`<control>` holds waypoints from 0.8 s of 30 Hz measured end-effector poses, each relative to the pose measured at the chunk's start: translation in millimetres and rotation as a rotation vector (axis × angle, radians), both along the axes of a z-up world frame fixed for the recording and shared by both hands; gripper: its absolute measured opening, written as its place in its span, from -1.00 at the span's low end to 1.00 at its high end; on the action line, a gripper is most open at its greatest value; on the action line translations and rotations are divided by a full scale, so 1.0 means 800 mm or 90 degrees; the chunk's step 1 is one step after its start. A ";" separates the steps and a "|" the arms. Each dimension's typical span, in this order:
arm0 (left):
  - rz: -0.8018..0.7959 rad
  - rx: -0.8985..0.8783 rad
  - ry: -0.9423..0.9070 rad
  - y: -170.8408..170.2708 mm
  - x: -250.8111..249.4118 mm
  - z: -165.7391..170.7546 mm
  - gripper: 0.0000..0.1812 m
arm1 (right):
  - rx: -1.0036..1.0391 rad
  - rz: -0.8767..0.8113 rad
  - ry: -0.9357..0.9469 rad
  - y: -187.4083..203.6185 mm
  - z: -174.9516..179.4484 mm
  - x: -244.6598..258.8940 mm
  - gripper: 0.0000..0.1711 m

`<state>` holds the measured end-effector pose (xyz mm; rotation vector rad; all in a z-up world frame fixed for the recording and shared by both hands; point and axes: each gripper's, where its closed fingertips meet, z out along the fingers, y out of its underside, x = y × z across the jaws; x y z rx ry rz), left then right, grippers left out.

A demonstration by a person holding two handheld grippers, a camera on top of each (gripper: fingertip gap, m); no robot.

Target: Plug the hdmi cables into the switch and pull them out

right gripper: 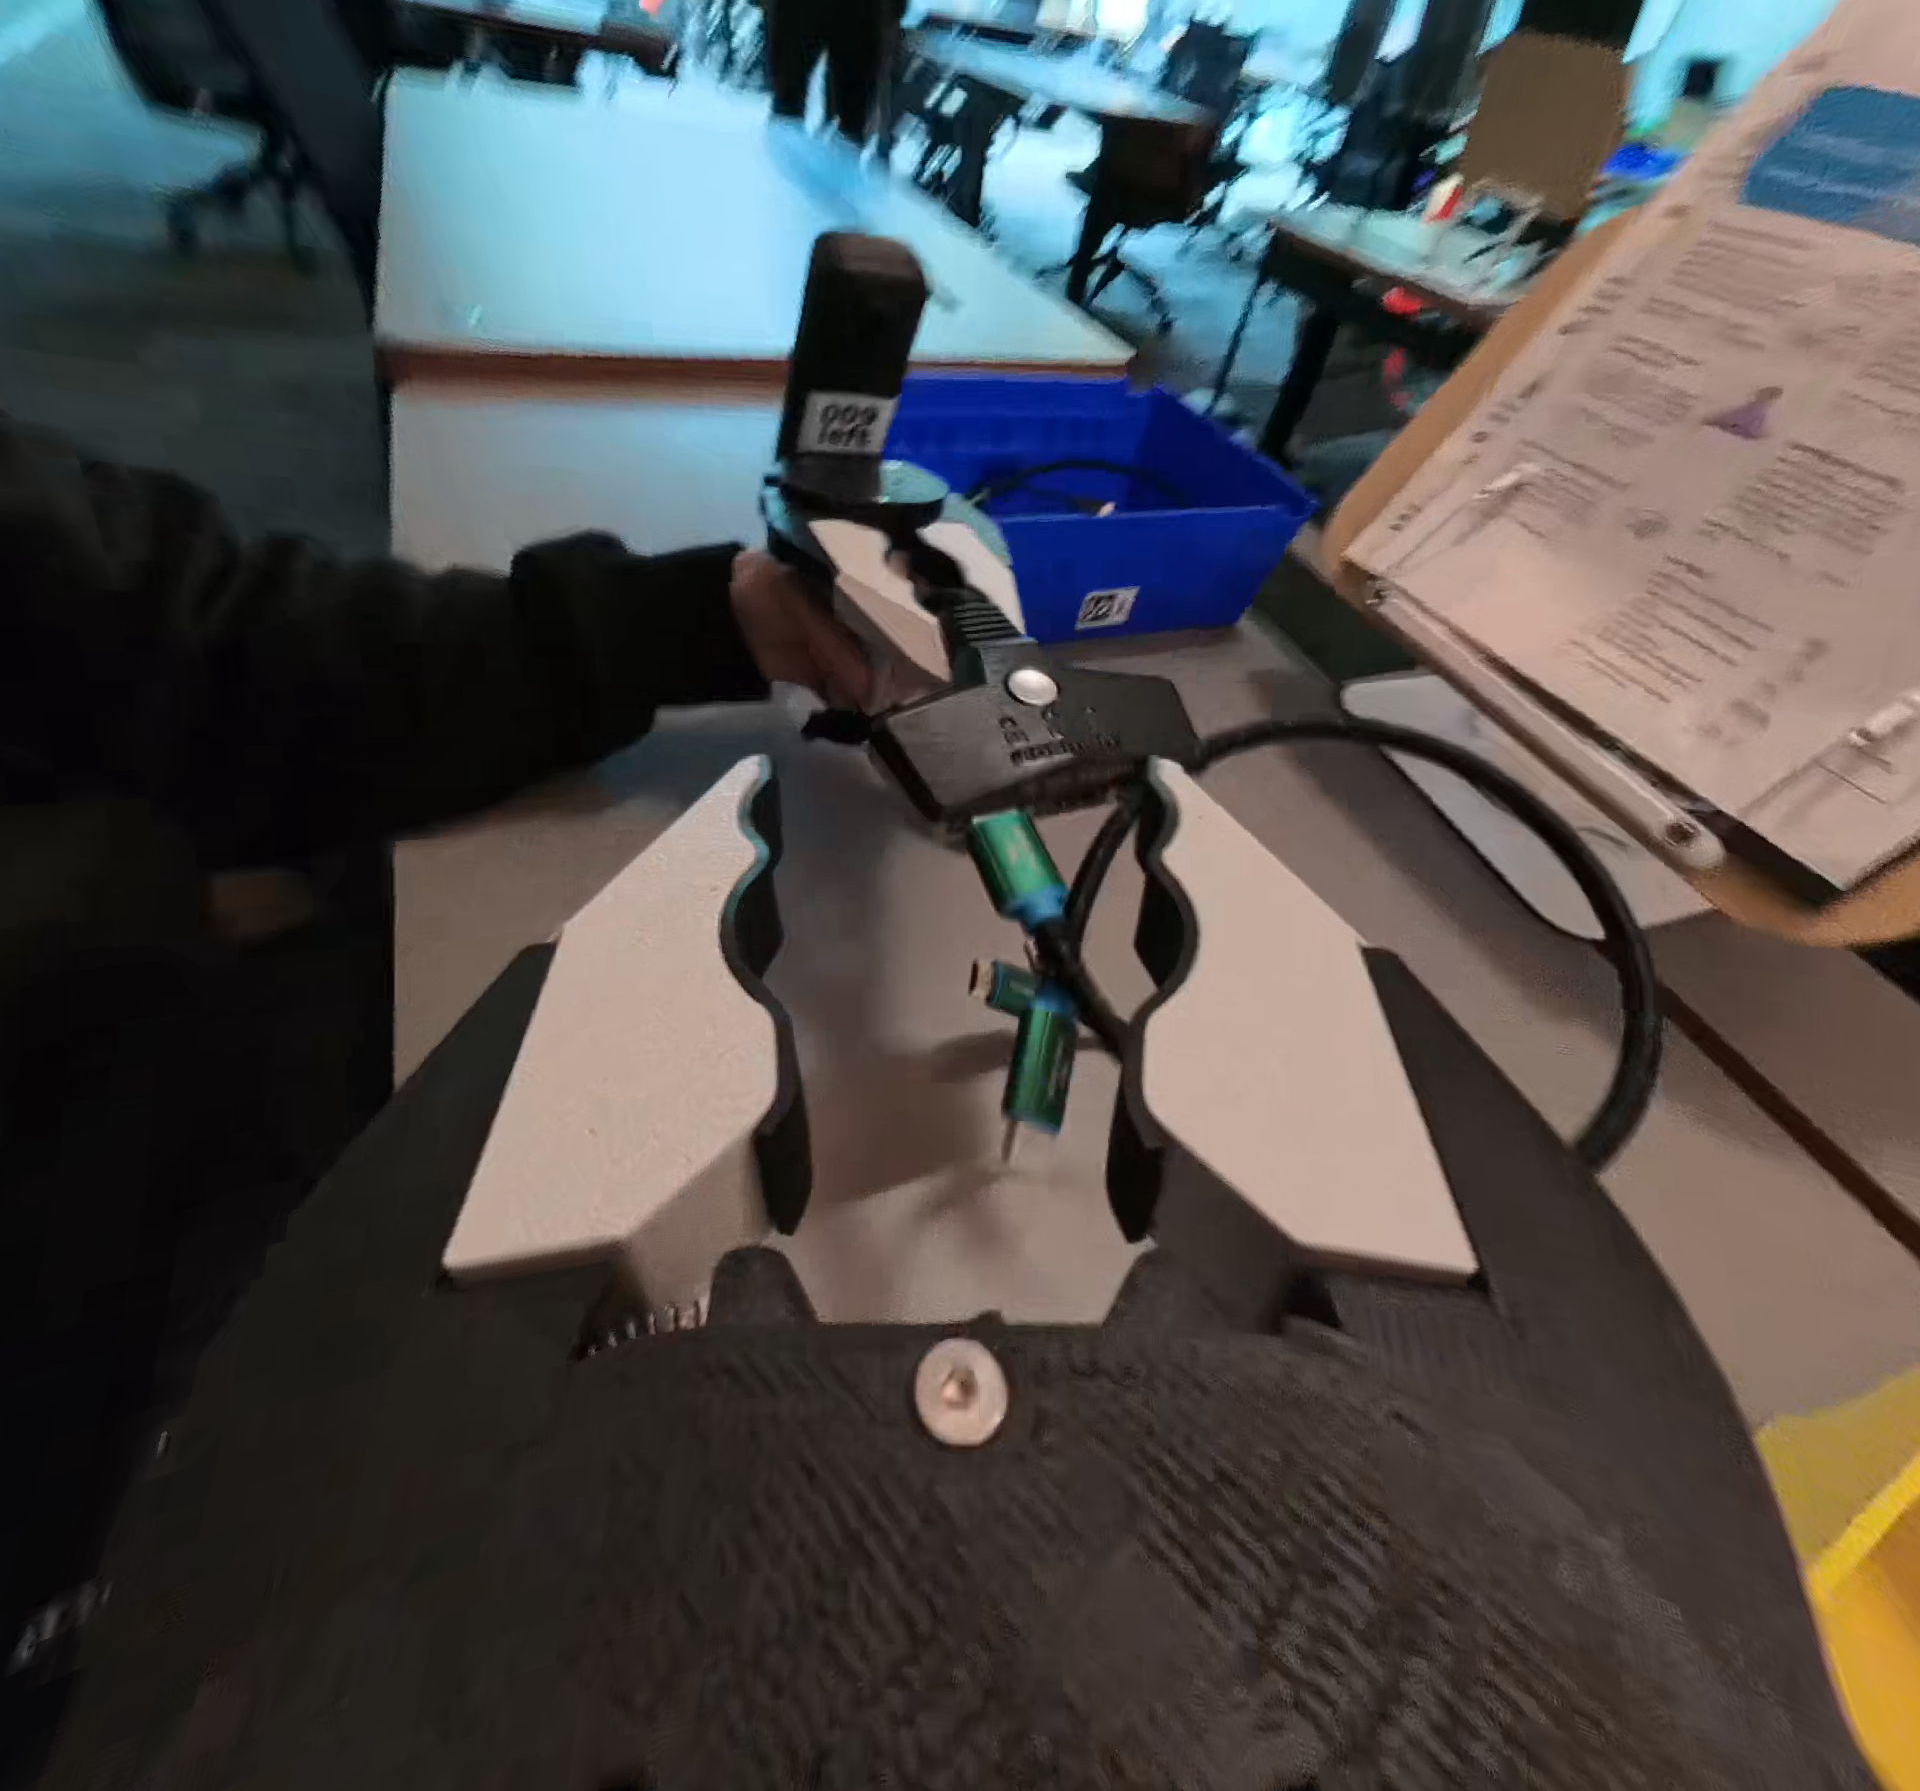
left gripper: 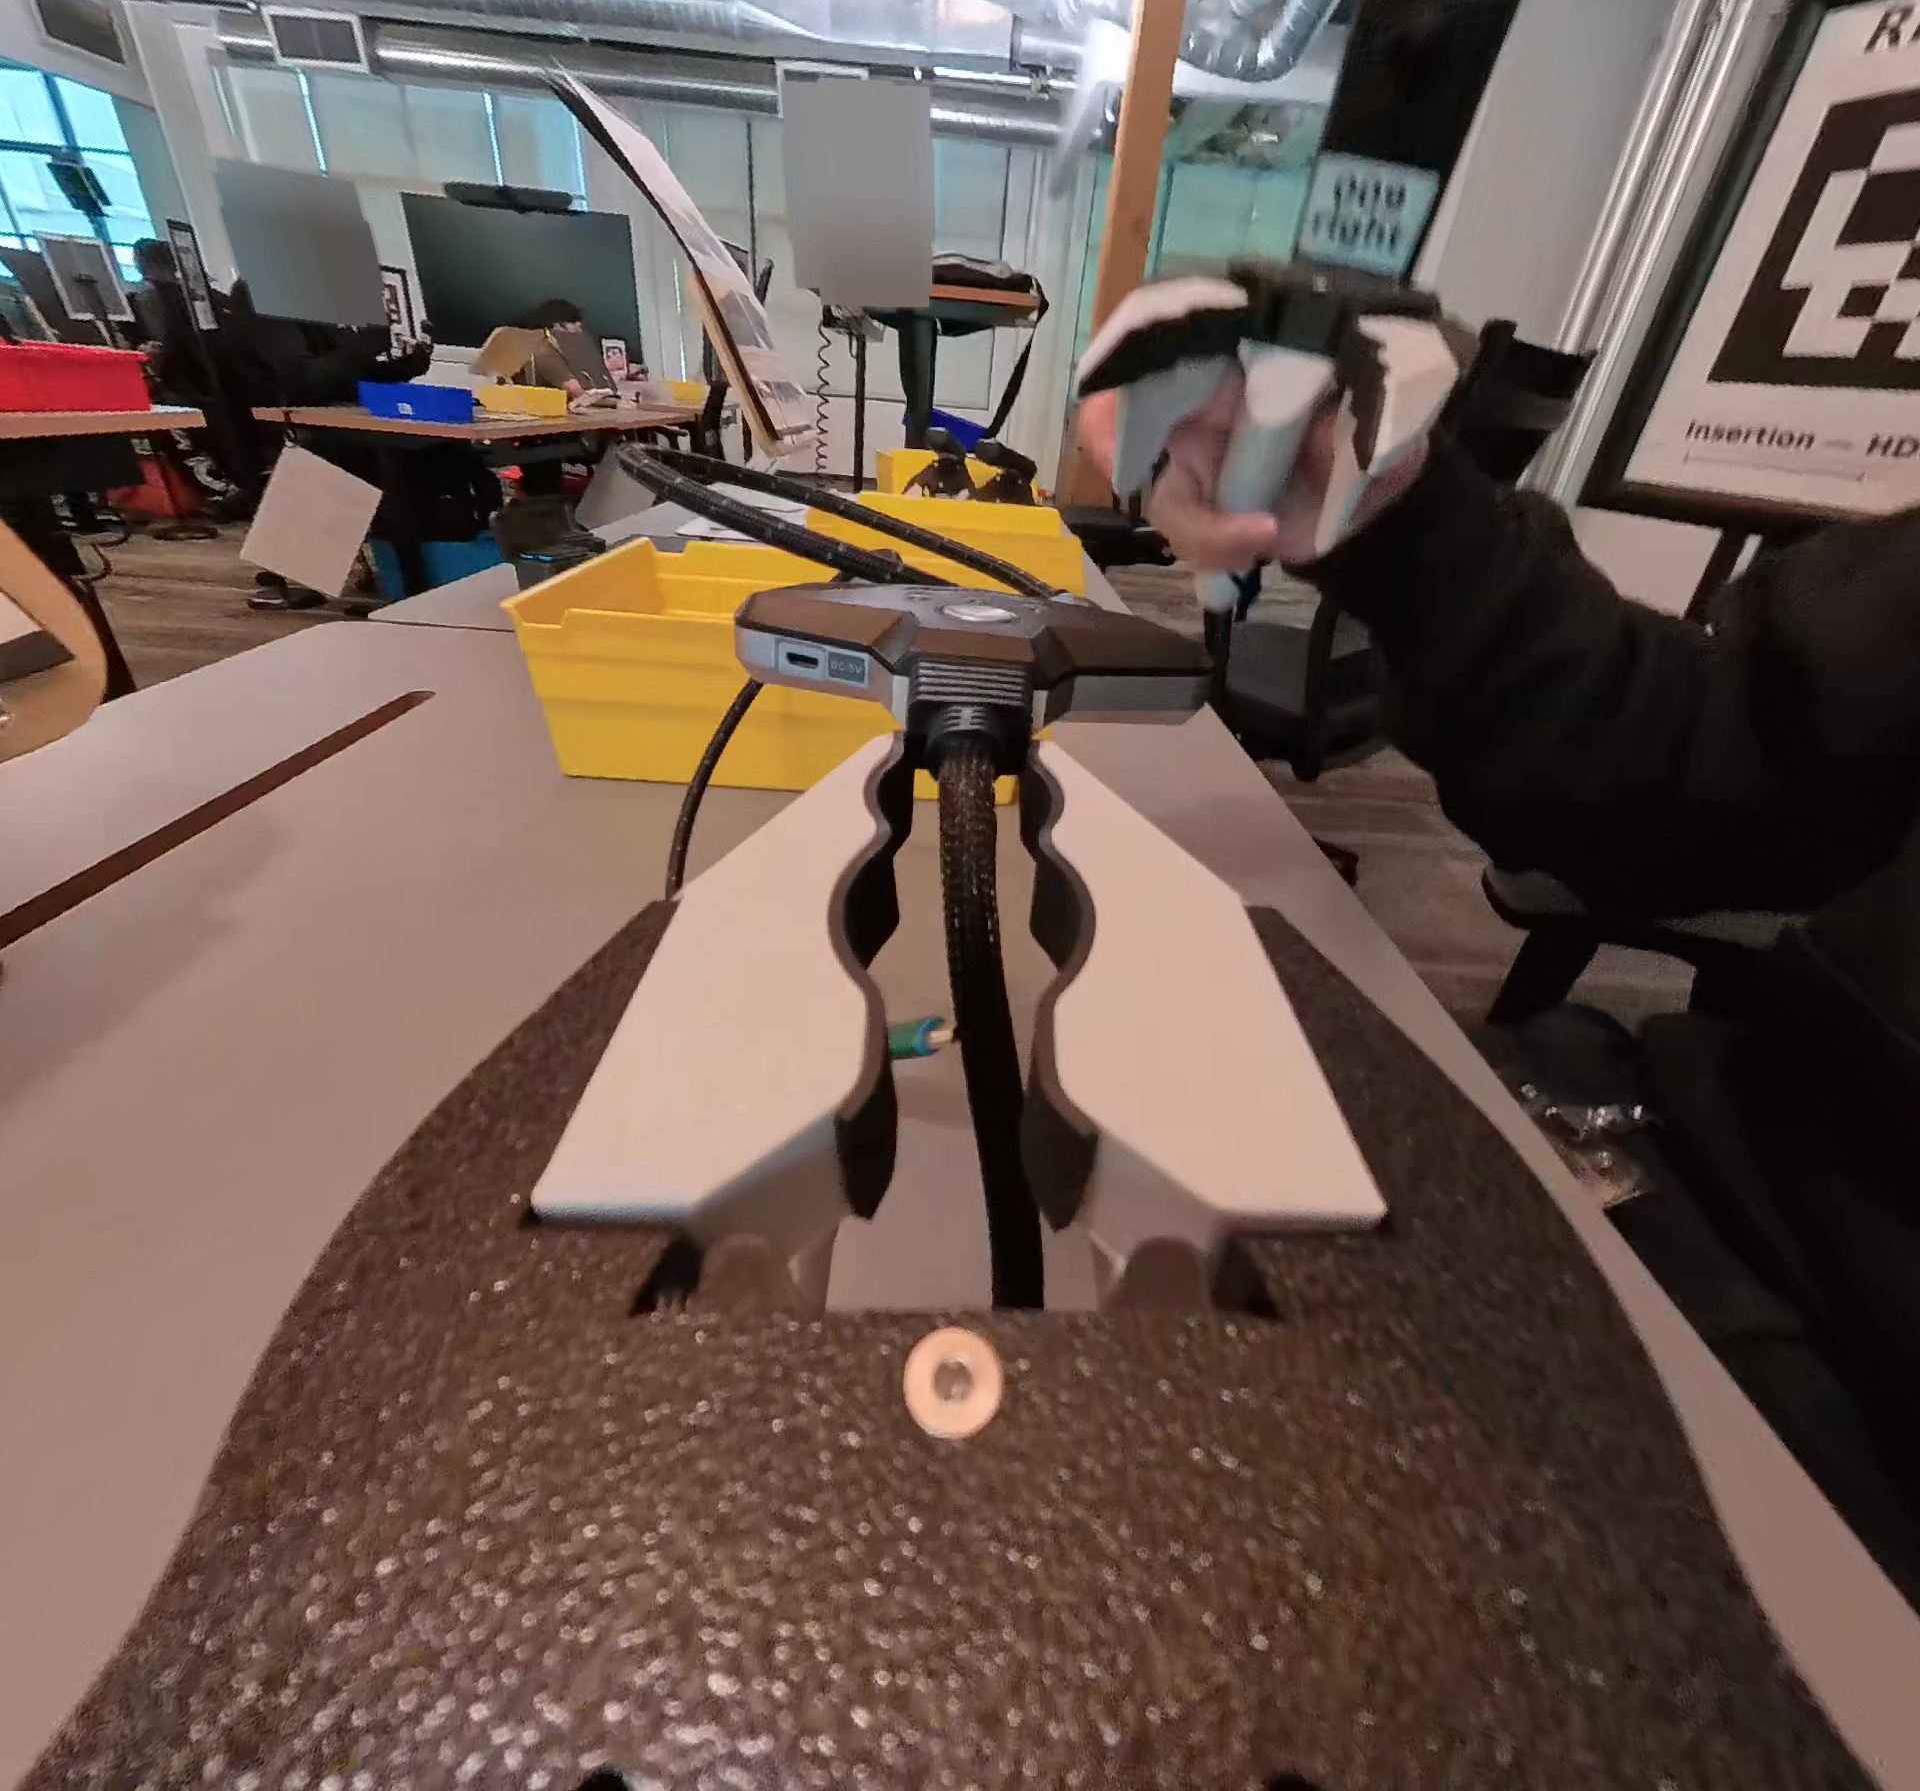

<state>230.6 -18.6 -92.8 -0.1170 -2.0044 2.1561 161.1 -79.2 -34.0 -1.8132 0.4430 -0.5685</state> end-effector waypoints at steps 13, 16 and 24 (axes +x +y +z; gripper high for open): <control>-0.032 -0.023 -0.022 -0.001 -0.021 -0.018 -0.81 | -0.188 0.111 0.198 0.027 -0.090 0.014 -0.67; -0.039 -0.024 -0.024 -0.002 -0.024 -0.020 -0.81 | -0.173 0.121 0.219 0.027 -0.093 0.010 -0.67; -0.056 -0.018 -0.035 -0.004 -0.033 -0.026 -0.81 | -0.181 0.143 0.243 0.022 -0.101 0.002 -0.78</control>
